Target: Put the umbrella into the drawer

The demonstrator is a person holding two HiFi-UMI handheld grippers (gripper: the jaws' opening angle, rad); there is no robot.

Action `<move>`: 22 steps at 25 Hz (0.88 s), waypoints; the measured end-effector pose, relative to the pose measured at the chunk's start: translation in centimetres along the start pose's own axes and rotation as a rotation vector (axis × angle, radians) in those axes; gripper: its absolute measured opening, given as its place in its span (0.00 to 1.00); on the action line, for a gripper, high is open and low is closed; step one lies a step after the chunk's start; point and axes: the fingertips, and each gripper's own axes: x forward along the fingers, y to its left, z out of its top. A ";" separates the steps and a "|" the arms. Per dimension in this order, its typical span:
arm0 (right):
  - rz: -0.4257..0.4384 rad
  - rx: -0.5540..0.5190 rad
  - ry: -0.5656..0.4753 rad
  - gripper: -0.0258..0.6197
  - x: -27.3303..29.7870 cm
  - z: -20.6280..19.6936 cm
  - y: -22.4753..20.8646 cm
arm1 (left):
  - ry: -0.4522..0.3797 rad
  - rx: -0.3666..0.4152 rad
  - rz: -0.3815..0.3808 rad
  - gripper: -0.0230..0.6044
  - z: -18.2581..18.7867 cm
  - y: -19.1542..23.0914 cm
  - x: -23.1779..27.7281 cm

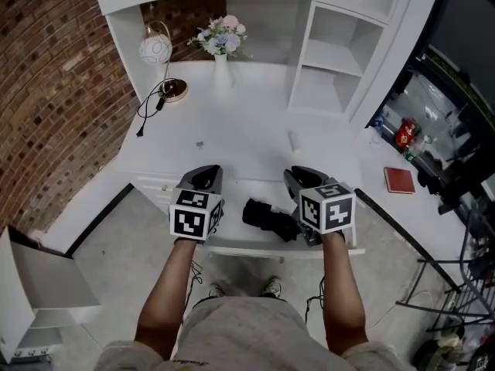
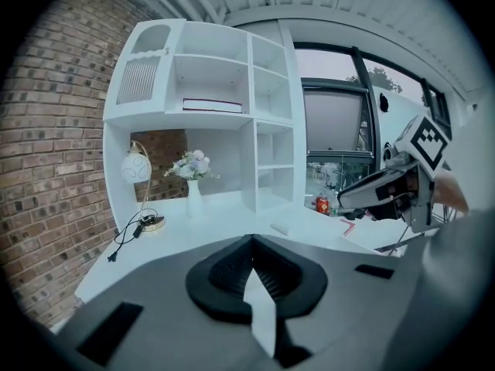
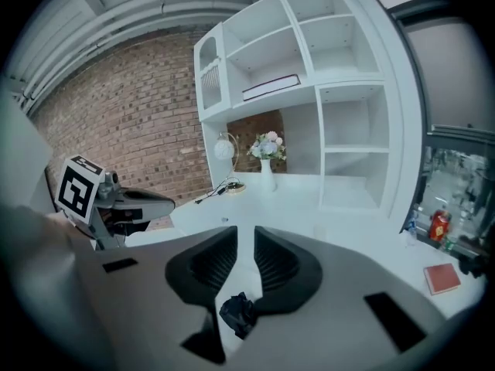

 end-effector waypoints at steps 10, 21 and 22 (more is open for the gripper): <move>-0.046 -0.012 -0.105 0.09 -1.6 1.2 0.5 | -0.019 -0.014 -0.027 0.03 0.6 0.5 -0.8; -0.048 -0.033 -0.137 0.05 -2.1 1.1 0.5 | -0.030 -0.014 -0.047 0.03 0.7 -0.6 -0.3; -0.052 -0.032 -0.142 0.04 -2.1 1.3 0.4 | -0.030 -0.010 -0.047 0.03 0.8 -0.6 -0.2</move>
